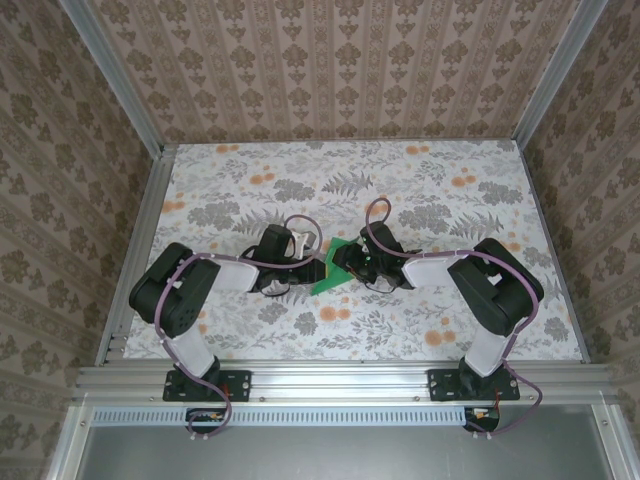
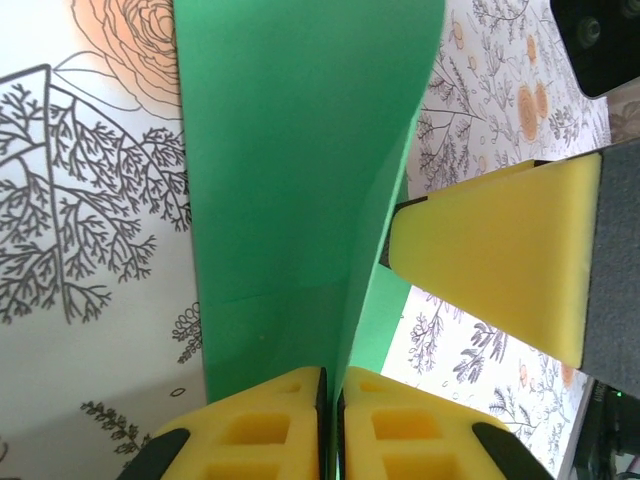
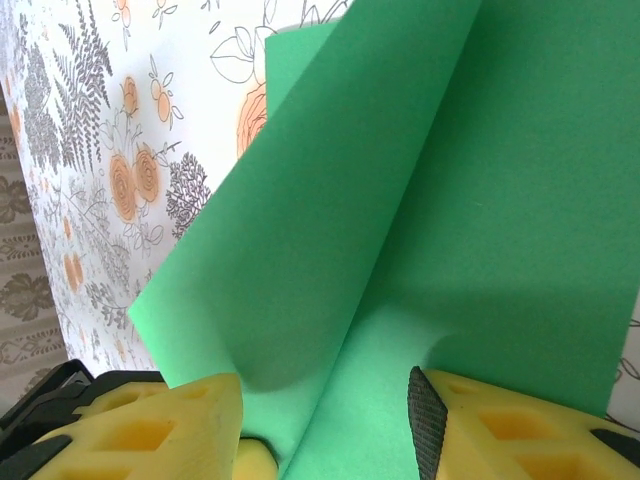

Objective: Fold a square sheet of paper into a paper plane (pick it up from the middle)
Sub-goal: Fourth fold the wing at the center of the table.

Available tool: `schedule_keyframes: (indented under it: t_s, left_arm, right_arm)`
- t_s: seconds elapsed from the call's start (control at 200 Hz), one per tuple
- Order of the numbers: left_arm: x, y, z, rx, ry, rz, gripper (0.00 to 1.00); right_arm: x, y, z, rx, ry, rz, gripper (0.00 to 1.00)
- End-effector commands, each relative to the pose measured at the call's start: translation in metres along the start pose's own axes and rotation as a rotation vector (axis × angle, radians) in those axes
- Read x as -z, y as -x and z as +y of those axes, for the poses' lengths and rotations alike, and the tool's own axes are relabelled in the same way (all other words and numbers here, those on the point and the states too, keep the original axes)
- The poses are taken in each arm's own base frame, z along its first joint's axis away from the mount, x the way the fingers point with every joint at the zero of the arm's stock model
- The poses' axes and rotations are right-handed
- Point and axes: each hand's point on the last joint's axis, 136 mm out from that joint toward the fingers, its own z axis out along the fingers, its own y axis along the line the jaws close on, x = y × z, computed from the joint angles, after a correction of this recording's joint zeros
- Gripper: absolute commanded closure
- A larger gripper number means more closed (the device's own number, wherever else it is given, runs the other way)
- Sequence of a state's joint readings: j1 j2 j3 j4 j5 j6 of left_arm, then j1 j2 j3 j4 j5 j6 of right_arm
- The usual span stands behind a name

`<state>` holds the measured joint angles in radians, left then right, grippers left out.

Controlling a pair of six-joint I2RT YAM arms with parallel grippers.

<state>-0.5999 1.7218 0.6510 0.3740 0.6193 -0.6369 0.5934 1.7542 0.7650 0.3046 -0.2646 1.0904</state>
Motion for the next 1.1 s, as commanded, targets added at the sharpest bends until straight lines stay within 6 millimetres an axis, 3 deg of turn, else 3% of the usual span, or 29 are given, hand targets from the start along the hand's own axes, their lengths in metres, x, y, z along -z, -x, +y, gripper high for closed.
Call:
schedule_keyframes:
  t_s: [0.0, 0.41, 0.72, 0.92, 1.095]
  left_arm:
    - [0.000, 0.005, -0.006, 0.036, -0.042, 0.012, 0.87]
    - [-0.006, 0.000, 0.002, 0.083, -0.047, 0.039, 0.87]
    - [-0.003, 0.001, 0.003, 0.092, -0.043, 0.031, 0.87]
    - [-0.003, -0.002, 0.012, 0.125, -0.019, 0.025, 0.87]
    - [-0.001, -0.001, 0.019, 0.152, -0.011, 0.013, 0.88]
  right_arm:
    - [-0.001, 0.001, 0.003, 0.039, 0.005, 0.021, 0.50]
    - [-0.005, 0.002, 0.006, 0.074, -0.003, 0.046, 0.44]
    - [-0.009, -0.003, -0.024, 0.045, -0.144, 0.070, 0.48]
    - [-0.008, -0.003, -0.018, 0.056, -0.099, 0.063, 0.40]
    - [-0.007, -0.003, -0.023, 0.054, -0.122, 0.060, 0.45]
